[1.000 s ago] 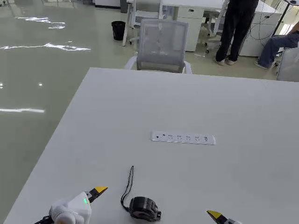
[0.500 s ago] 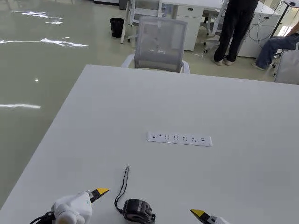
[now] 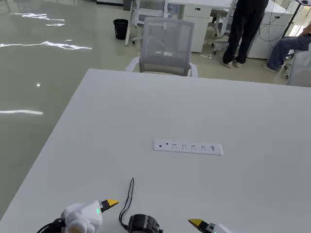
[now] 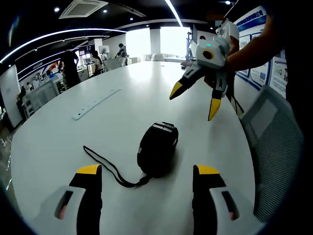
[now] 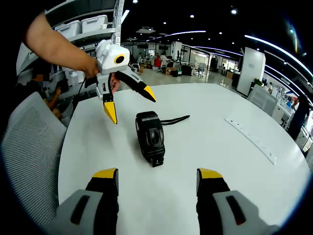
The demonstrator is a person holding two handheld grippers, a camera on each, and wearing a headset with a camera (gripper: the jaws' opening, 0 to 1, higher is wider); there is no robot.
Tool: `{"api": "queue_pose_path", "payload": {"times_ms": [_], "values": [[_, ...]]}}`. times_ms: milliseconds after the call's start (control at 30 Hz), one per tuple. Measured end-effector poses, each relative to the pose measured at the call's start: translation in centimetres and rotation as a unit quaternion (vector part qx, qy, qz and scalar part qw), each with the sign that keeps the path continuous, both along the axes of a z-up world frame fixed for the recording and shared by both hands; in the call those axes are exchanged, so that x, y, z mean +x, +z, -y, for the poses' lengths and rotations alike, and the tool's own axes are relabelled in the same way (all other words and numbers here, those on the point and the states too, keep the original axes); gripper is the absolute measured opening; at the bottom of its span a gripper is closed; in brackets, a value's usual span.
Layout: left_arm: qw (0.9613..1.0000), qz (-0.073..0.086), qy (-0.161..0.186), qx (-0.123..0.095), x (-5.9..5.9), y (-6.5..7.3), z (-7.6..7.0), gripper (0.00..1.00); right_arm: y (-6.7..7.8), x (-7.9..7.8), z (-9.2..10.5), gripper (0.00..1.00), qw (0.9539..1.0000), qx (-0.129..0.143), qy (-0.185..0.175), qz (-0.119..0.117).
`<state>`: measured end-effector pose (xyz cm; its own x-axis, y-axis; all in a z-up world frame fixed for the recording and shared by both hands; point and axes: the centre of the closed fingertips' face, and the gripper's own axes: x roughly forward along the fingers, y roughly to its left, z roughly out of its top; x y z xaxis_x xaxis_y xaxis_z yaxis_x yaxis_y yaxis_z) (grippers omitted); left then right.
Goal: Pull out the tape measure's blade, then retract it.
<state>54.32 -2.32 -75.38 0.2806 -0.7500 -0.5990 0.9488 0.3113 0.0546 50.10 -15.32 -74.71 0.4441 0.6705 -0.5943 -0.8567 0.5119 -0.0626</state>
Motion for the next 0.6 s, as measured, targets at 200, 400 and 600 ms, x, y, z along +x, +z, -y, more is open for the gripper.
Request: {"api": "queue_pose_path", "payload": {"times_ms": [200,400,600], "values": [[0.9994,0.001,-0.029,0.017,-0.1,-0.4,1.2,0.71,-0.7,0.6,-1.0,0.61,0.9993,-0.017,0.032,-0.006],[0.9986,0.008,-0.042,0.031,0.4,-0.5,2.2,0.67,-1.7,1.3,-1.9,0.57,0.9979,-0.034,0.053,-0.014],[0.9974,0.002,-0.060,0.039,0.2,-0.9,2.8,0.64,-2.5,1.3,-2.9,0.54,0.9946,-0.056,0.086,-0.017]]}}
